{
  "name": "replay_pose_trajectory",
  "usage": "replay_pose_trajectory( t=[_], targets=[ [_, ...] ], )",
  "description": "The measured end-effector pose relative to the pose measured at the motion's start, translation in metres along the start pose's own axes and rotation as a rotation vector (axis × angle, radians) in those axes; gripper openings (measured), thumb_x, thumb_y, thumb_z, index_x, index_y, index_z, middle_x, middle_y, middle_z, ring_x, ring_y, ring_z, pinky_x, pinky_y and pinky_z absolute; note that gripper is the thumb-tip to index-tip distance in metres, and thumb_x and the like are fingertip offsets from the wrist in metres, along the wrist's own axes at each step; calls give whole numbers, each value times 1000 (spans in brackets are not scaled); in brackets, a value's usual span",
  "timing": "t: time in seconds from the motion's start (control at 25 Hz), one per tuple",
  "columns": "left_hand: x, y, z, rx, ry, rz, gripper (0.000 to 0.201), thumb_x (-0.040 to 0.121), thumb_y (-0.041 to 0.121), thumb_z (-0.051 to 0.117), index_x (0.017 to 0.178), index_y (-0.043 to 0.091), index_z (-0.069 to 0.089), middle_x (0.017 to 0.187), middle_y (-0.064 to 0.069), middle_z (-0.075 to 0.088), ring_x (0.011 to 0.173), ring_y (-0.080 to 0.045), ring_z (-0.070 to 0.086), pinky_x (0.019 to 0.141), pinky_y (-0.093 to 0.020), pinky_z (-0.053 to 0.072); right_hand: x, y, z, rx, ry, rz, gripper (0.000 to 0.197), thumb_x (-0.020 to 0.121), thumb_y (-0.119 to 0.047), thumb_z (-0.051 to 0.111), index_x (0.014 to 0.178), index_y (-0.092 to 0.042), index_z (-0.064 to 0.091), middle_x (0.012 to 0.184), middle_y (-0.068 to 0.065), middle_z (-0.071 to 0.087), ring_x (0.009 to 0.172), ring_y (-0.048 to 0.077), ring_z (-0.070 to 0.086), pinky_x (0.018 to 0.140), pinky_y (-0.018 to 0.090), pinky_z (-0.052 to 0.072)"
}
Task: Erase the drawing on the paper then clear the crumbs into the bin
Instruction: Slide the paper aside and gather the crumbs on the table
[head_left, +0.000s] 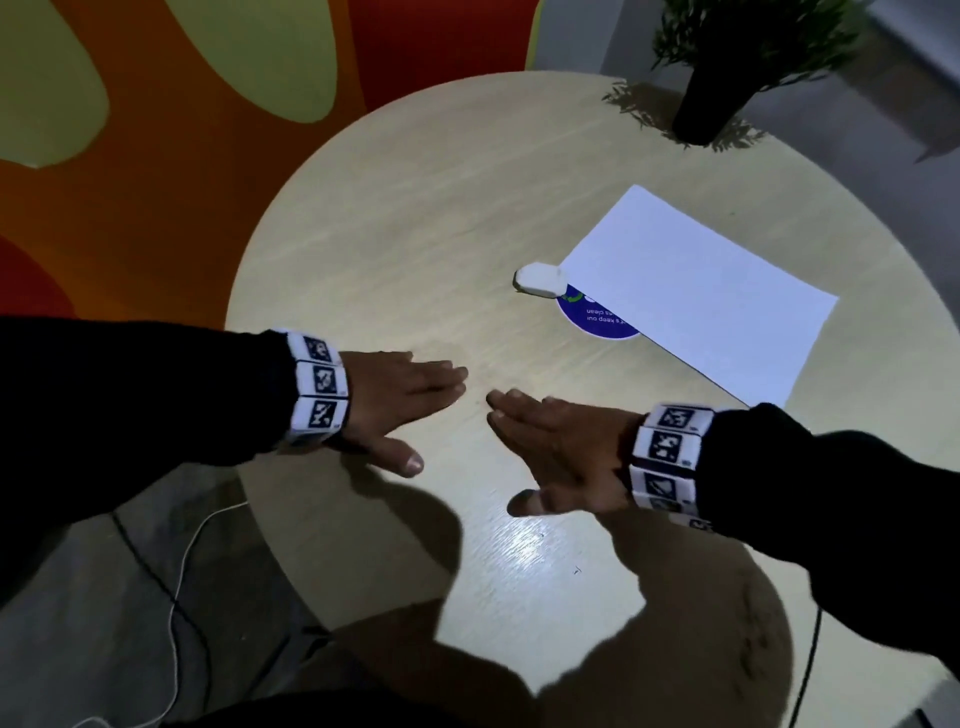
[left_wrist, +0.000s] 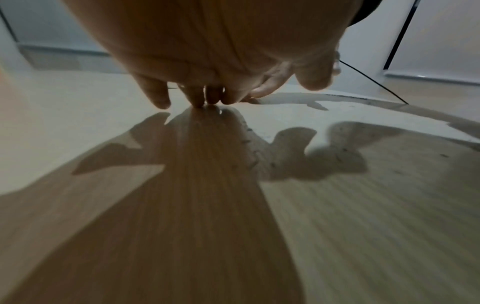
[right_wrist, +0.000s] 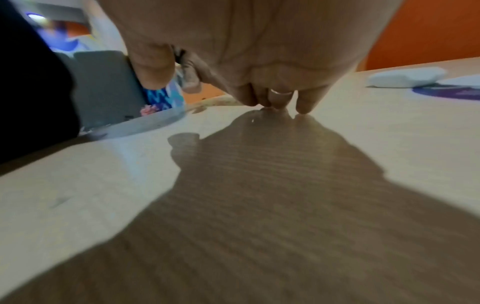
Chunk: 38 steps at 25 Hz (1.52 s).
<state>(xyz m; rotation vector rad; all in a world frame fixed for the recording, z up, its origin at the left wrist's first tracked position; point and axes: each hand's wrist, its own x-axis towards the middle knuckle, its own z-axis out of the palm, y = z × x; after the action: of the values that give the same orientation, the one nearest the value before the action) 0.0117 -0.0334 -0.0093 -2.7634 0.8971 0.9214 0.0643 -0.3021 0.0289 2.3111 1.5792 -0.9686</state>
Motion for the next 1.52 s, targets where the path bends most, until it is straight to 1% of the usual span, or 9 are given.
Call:
replay_pose_trajectory(
  t=[0.2, 0.44, 0.64, 0.72, 0.88, 1.0, 1.12, 1.4, 1.52],
  targets=[
    [-26, -24, 5, -147, 50, -369, 132, 50, 97, -13, 149, 10, -20, 154, -7, -30, 147, -21, -14, 119, -41, 6, 33, 21, -38, 147, 119, 285, 106, 77, -73, 41, 152, -13, -7, 158, 0, -20, 146, 17, -13, 120, 39, 7],
    [-39, 68, 31, -257, -103, -94, 120, 45, 95, -14, 137, 21, -36, 140, 2, -45, 137, -13, -33, 114, -31, -16, -1, -23, 4, -12, -100, -119, 106, 81, -73, 38, 151, -8, -7, 156, 5, -25, 144, 15, -20, 120, 34, -2],
    [-54, 22, 17, -388, 64, -477, 141, 40, 98, -17, 149, 8, -19, 155, -11, -27, 146, -23, -15, 117, -38, 0, 39, 13, -30, 124, 39, 191, 110, 76, -80, 36, 151, -15, -12, 156, 0, -25, 143, 13, -21, 120, 38, 2],
    [-54, 32, 26, -345, 23, -472, 138, 43, 97, -15, 148, 8, -20, 153, -11, -31, 144, -23, -21, 116, -39, -5, 40, 7, -16, 90, 31, 169, 109, 79, -77, 41, 151, -14, -11, 155, 0, -28, 143, 14, -21, 120, 37, 2],
    [-46, 96, 34, -291, -112, -161, 90, 91, 69, 23, 149, 16, -22, 148, 3, -36, 133, -7, -28, 118, -36, -10, -1, -33, 8, -54, -138, -146, 115, 72, -87, 21, 151, -9, -10, 155, 4, -28, 143, 15, -23, 120, 37, 2],
    [-46, 54, 22, -376, 135, -412, 120, 67, 92, 11, 150, 10, -17, 154, -3, -27, 144, -16, -16, 115, -30, -6, 27, -15, -17, 48, 44, -62, 119, 66, -90, 23, 151, -15, -10, 157, 1, -21, 143, 11, -19, 120, 36, 3],
    [-48, 22, 25, -369, 99, -617, 127, 65, 95, 16, 150, 6, -16, 157, -13, -24, 147, -25, -14, 120, -43, 4, 78, -2, -43, 4, 54, 77, 108, 80, -75, 42, 151, -13, -9, 157, 2, -21, 145, 14, -16, 120, 38, 4],
    [-62, 118, 28, -409, -37, -285, 101, 90, 61, 46, 150, 6, -13, 157, -10, -23, 146, -20, -16, 114, -30, -13, 16, -23, 2, -186, -146, -296, 109, 74, -82, 22, 151, -12, -10, 155, 2, -28, 144, 14, -20, 120, 36, -1],
    [-77, 84, 32, -598, 118, -568, 112, 82, 66, 55, 151, 11, -15, 156, -3, -26, 146, -18, -15, 117, -30, -10, 24, -16, -12, -90, -50, -225, 110, 71, -85, 22, 151, -18, -12, 155, -3, -26, 142, 10, -23, 120, 35, -1]
  ],
)
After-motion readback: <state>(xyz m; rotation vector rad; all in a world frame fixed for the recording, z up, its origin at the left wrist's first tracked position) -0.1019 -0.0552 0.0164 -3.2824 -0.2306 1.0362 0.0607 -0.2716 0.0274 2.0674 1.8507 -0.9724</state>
